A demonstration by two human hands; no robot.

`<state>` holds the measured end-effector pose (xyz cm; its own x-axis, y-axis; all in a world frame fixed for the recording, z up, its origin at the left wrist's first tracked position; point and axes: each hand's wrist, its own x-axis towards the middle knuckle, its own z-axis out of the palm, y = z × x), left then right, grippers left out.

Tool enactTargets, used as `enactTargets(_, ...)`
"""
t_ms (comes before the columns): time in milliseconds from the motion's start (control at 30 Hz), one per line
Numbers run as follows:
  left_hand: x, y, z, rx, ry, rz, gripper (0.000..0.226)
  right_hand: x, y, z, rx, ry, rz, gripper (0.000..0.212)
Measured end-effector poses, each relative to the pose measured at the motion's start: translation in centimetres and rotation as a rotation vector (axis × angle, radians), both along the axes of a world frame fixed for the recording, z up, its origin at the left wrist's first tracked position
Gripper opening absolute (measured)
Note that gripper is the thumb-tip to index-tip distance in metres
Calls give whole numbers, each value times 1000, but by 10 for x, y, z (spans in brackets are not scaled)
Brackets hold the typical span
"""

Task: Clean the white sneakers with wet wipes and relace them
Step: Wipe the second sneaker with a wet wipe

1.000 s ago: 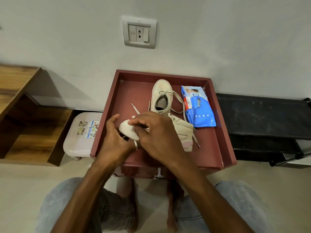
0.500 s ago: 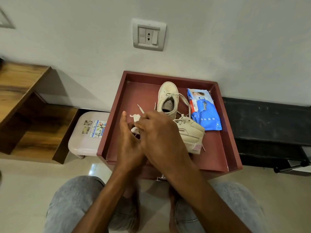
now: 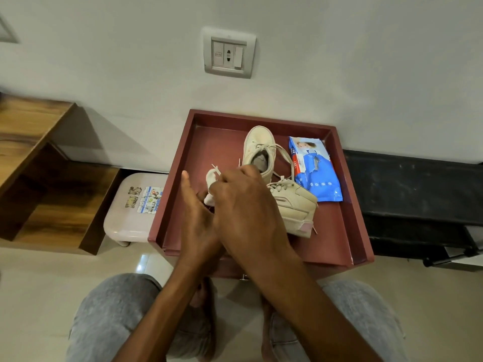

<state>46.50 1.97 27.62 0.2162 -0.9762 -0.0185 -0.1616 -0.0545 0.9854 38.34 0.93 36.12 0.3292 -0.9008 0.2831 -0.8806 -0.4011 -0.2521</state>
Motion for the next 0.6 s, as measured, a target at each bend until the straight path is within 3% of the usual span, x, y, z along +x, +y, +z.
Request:
enactTargets(167,-3,5,3,-59,-78,-50,120,14,-14,1,51,63,-7,40)
enactTargets(300,-4,6,8,-81,-75,-62,124,3,-10,-8,24,72,35,19)
enactTargets(433,-1,2,1,-127,-97,-81,118,-2,-6,-21,-24,-27,28,14)
enactTargets(600,0,-9,6,-23,-14,-19,107,-18,-2,-24,-16,-68,62,15)
